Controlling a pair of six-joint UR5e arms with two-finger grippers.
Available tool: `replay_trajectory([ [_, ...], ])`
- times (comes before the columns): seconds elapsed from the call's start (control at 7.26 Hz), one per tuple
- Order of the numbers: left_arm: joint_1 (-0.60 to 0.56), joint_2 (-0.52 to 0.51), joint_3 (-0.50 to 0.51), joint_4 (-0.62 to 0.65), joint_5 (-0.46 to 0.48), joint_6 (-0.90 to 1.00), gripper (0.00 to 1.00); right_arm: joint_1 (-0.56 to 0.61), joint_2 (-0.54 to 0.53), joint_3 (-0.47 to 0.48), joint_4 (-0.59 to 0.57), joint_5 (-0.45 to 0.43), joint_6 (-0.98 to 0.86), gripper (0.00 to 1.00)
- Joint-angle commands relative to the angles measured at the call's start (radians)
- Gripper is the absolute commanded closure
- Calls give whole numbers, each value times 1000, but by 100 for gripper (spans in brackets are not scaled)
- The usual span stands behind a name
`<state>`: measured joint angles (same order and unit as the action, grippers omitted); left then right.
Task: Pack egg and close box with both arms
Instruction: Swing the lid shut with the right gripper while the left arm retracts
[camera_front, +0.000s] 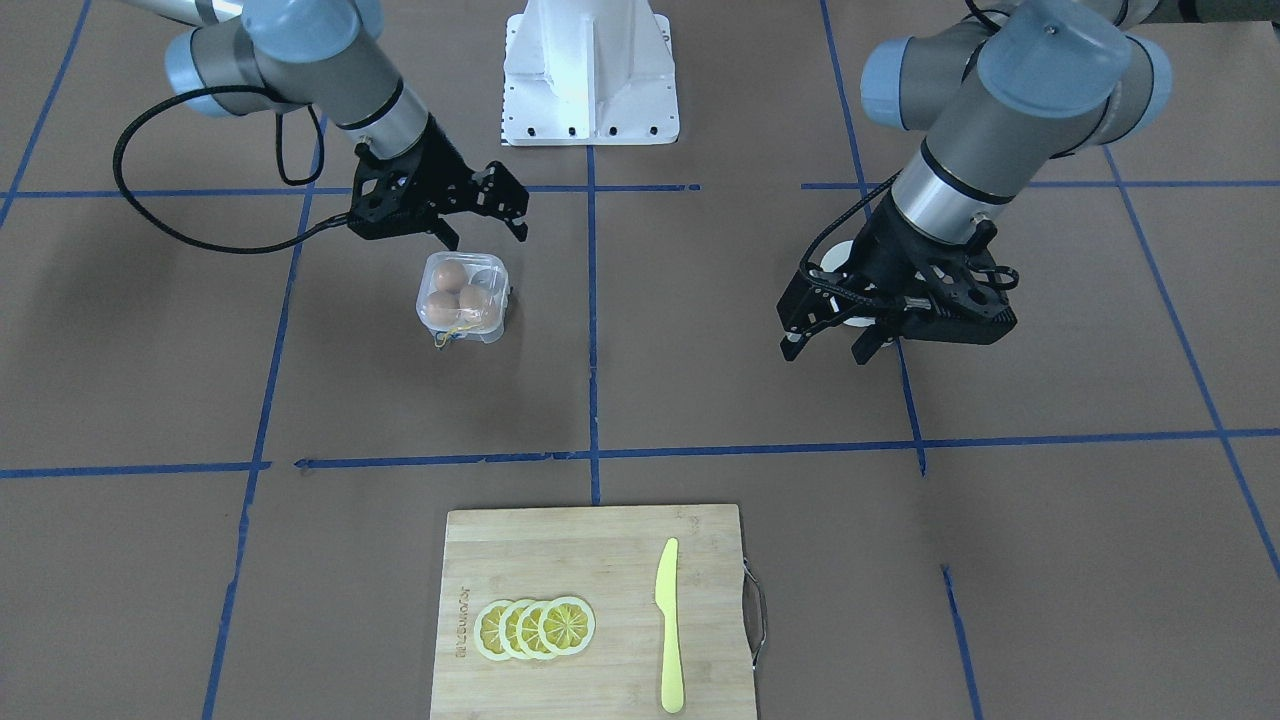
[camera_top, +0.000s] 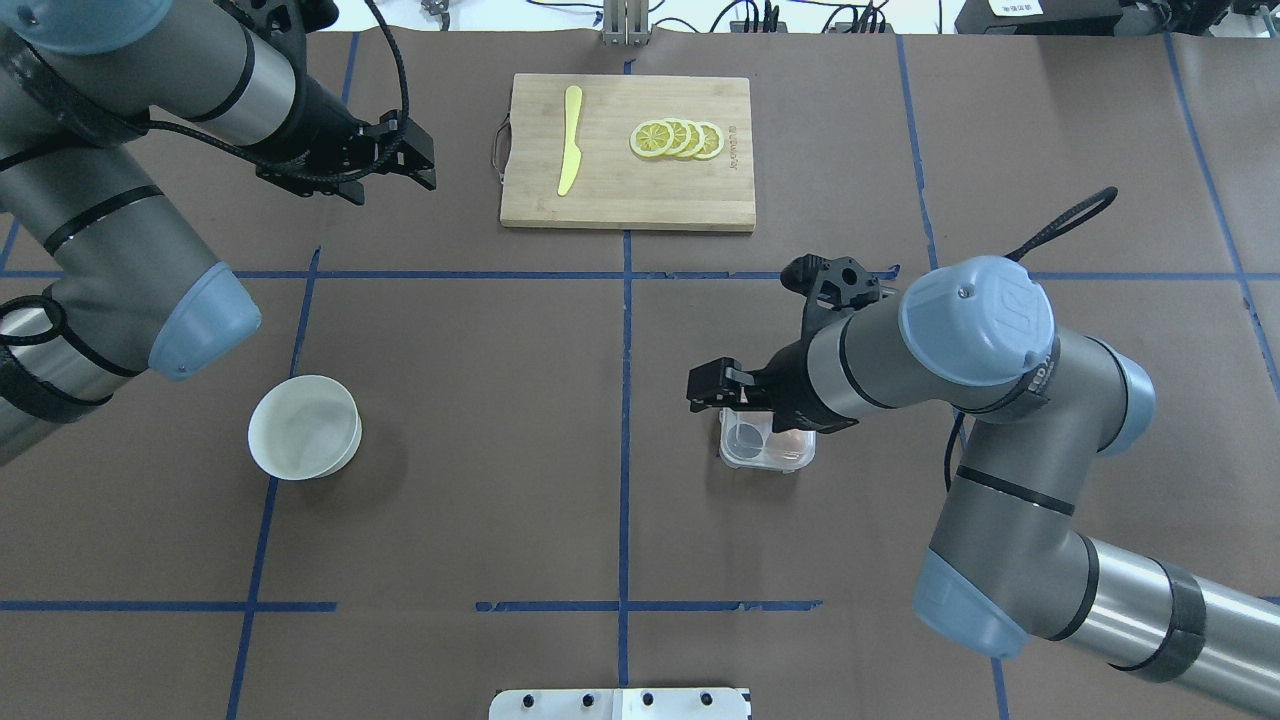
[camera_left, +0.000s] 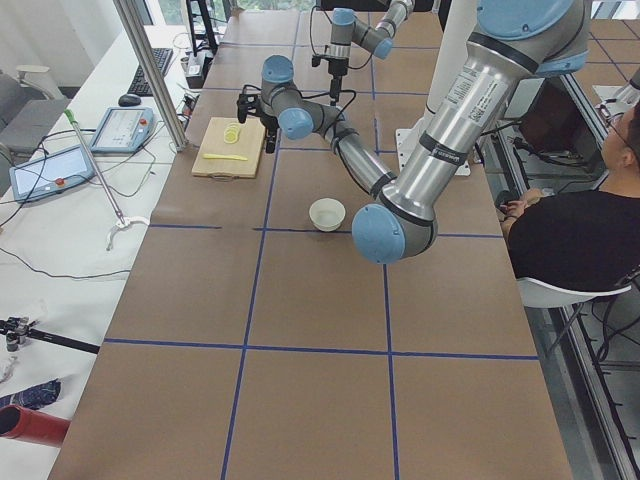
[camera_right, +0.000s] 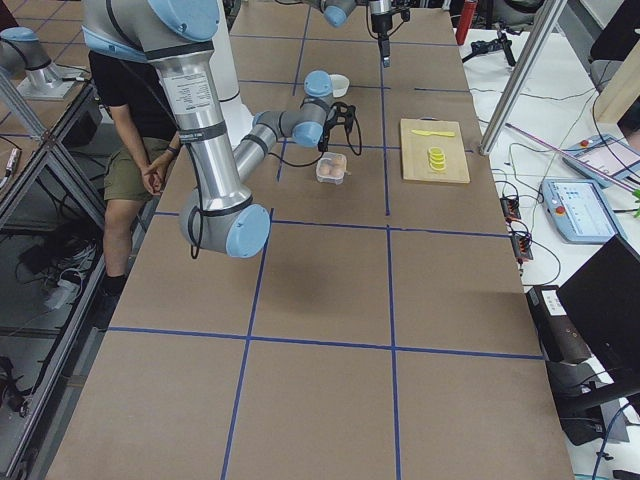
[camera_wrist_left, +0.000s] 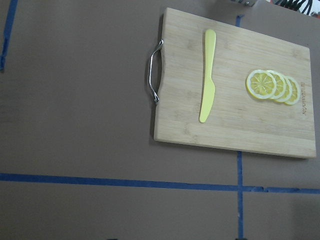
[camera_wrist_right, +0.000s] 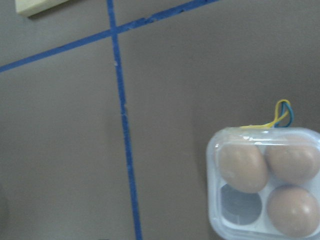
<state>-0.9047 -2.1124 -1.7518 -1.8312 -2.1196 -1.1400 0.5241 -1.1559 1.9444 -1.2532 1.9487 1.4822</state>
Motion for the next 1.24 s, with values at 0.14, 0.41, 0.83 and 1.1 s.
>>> replay_trajectory([
  [0.14, -35, 55, -23, 0, 0, 102, 17, 147, 36, 90, -129, 118, 1, 0],
  [0.41, -91, 164, -72, -2, -2, 237, 17, 383, -40, 96, -126, 345, -22, 0],
  [0.83, -213, 337, -104, -5, -19, 538, 14, 652, -317, 105, -126, 508, -491, 0],
  [1.1, -348, 453, -107, -5, -91, 796, 13, 806, -529, 46, -127, 521, -929, 0],
])
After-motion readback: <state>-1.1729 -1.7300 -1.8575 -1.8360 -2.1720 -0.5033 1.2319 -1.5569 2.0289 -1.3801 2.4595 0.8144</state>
